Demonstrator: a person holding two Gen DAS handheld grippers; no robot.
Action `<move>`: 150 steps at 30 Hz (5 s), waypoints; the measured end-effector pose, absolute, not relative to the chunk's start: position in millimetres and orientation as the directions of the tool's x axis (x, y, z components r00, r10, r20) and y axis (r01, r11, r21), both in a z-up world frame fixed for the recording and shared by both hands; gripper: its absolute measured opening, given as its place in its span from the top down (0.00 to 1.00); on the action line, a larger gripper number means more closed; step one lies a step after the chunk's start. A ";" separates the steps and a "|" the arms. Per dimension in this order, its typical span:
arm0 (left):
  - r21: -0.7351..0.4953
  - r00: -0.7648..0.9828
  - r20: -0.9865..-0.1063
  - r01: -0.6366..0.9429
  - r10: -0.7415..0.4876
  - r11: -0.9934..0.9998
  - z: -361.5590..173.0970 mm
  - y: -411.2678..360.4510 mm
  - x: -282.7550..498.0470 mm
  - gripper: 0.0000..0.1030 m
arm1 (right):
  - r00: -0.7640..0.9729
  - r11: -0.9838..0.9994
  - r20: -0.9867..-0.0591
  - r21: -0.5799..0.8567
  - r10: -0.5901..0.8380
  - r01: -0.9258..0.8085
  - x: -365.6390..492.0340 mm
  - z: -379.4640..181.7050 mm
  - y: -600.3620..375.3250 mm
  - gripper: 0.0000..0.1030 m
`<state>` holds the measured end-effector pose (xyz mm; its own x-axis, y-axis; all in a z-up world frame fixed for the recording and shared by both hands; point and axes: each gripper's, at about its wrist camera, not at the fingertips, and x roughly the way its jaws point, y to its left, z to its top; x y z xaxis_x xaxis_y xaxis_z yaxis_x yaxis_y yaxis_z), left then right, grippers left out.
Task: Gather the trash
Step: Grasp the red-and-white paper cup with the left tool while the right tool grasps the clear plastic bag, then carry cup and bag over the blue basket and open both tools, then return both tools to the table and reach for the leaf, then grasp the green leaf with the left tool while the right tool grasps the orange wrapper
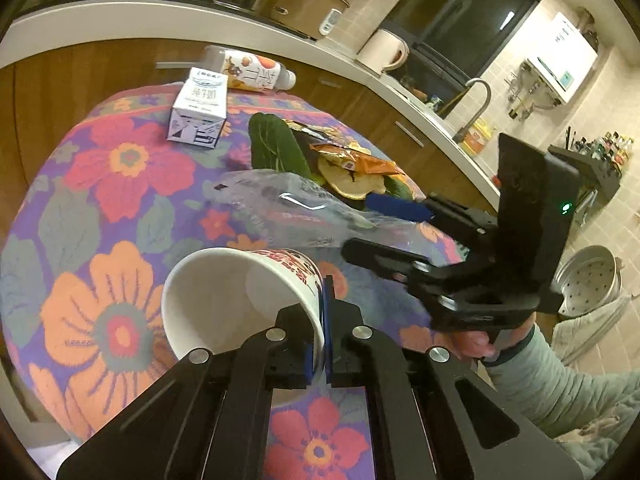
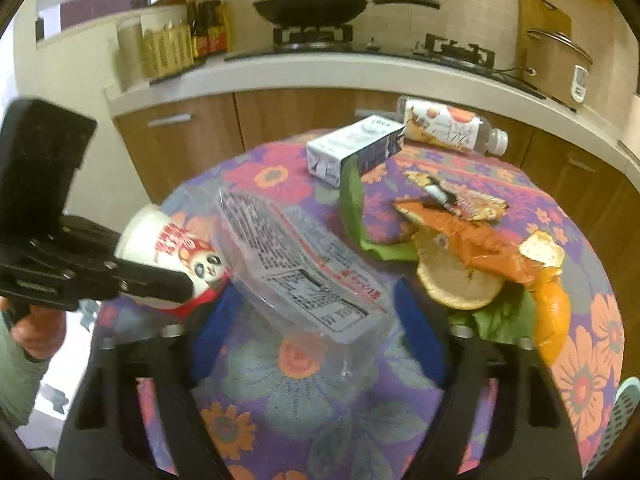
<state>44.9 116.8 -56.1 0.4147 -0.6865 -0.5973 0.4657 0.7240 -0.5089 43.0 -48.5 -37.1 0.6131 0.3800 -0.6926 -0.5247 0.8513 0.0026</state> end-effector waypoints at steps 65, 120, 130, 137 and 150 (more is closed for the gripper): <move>-0.319 0.105 -0.745 0.811 -0.658 0.490 -84.1 -447.0 52.9 0.77 | 0.613 0.876 -0.772 0.168 -0.167 0.451 -71.9 -115.4 -551.4 0.82; -0.283 0.663 -0.675 0.175 -0.325 0.943 -9.7 44.7 100.9 0.31 | 0.753 0.968 -0.609 0.155 0.251 -0.197 19.9 -9.1 -190.3 0.49; -0.316 0.557 -0.748 0.178 -0.360 0.932 -55.6 25.7 136.2 0.50 | 0.744 0.967 -0.625 0.083 0.237 -0.239 40.2 -11.9 -161.5 0.49; -0.254 0.550 -0.776 0.174 -0.308 0.951 -67.9 20.3 144.1 0.96 | 0.730 0.946 -0.651 -0.055 0.208 -0.319 70.4 -11.6 -136.1 0.49; -0.298 0.579 -0.735 0.190 -0.352 0.935 -52.8 49.2 137.3 0.99 | 0.669 0.888 -0.727 -0.195 0.155 -0.417 109.6 -41.0 -88.5 0.39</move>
